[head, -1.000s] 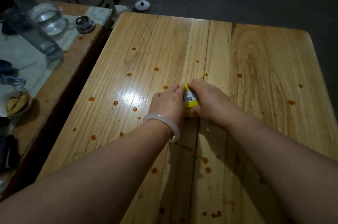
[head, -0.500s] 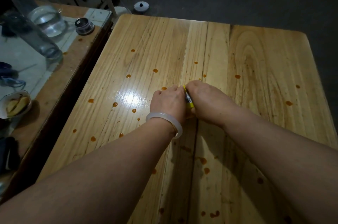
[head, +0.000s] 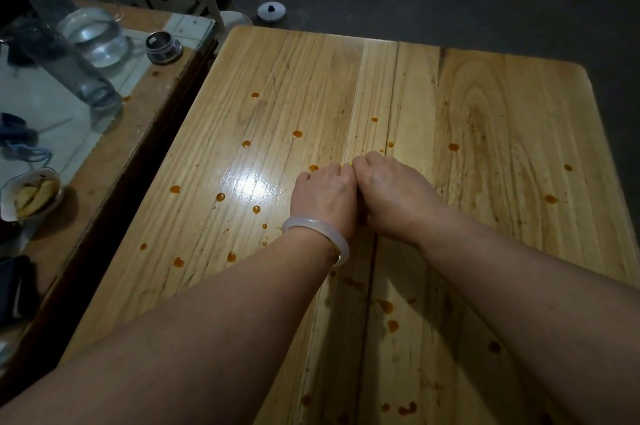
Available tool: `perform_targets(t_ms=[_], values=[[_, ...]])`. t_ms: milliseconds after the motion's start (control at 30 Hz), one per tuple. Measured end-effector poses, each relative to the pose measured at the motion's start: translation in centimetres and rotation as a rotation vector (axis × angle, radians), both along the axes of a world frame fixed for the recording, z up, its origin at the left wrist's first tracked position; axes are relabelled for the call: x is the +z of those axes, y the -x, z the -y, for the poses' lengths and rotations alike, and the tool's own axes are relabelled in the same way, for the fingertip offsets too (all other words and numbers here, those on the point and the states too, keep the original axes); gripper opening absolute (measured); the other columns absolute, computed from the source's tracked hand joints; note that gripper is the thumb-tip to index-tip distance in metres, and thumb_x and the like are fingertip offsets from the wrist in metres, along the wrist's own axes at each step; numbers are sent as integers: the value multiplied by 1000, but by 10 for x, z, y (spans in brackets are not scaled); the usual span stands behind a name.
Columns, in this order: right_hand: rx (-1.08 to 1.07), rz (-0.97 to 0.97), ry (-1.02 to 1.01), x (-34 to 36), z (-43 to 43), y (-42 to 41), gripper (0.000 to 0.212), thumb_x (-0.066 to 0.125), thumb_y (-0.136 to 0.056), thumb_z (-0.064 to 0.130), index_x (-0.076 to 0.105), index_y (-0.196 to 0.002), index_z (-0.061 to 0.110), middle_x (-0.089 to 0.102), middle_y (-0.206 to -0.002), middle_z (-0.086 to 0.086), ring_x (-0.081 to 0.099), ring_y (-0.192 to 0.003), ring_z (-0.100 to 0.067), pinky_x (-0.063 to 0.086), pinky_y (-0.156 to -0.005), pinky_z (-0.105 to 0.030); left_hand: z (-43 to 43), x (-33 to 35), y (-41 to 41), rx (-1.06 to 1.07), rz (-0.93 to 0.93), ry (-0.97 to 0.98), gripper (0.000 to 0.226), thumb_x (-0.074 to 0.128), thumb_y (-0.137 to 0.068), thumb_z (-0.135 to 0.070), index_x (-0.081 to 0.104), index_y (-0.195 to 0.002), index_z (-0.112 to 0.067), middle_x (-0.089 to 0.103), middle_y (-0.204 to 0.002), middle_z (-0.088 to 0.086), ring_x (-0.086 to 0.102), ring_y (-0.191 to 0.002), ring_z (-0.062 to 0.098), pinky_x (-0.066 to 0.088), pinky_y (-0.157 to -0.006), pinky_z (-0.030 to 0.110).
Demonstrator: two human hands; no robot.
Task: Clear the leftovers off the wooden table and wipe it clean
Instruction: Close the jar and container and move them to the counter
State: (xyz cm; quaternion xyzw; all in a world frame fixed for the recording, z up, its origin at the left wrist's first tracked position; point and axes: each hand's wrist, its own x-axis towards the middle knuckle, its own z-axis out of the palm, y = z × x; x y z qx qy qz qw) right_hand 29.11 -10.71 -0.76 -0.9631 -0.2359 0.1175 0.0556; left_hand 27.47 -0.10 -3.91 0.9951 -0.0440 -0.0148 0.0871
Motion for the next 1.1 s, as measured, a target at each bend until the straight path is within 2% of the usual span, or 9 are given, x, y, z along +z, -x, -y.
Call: perform_targets(t_ms=[333,500,633,767,900,1000,1100], values=[[-22,-31,29,-4,-1,-6,57,73,-80,15,39,-126,17,45,-123,-6,45,-111,-23,46,-81,-29,0,-1,1,31,-13,52,33,58,-84,-33,47,-111,-19,55,-107,0,53,-97,19,42,-87,32],[-75,-87,-3,-10,-1,-10,65,77,-76,15,33,-124,22,40,-123,-7,45,-111,-24,48,-79,-30,2,-2,4,64,-32,119,37,63,-81,-23,43,-113,-20,51,-111,1,50,-101,21,44,-88,35],[-148,-177,-23,-12,0,-10,81,81,-71,22,29,-133,24,39,-131,-8,43,-119,-28,45,-85,-35,-2,-1,6,78,-139,264,56,69,-77,-20,38,-124,-20,45,-124,3,48,-109,26,43,-87,37],[-131,-163,-37,-8,-5,-3,98,84,-67,28,24,-145,21,34,-136,-6,39,-126,-26,45,-94,-37,-18,1,11,55,-180,394,72,73,-75,-18,32,-135,-19,38,-132,5,44,-116,27,39,-90,34],[-69,-56,-35,-5,-26,9,90,83,-68,28,30,-140,17,33,-130,-4,38,-122,-23,47,-87,-34,-45,2,24,60,-172,407,95,77,-72,-19,18,-146,-15,30,-140,5,36,-126,25,32,-102,30],[-32,-39,-92,-1,-48,17,87,81,-70,28,31,-140,16,33,-129,-5,36,-121,-23,45,-85,-33,-75,3,33,62,-145,377,94,77,-71,-22,20,-145,-13,31,-140,5,34,-126,24,30,-104,30],[18,-44,-151,4,-70,25,89,81,-70,31,30,-142,19,33,-132,-4,36,-123,-21,45,-89,-33,-105,8,44,76,-128,353,89,78,-68,-24,26,-141,-16,35,-136,2,35,-125,22,33,-102,30]])
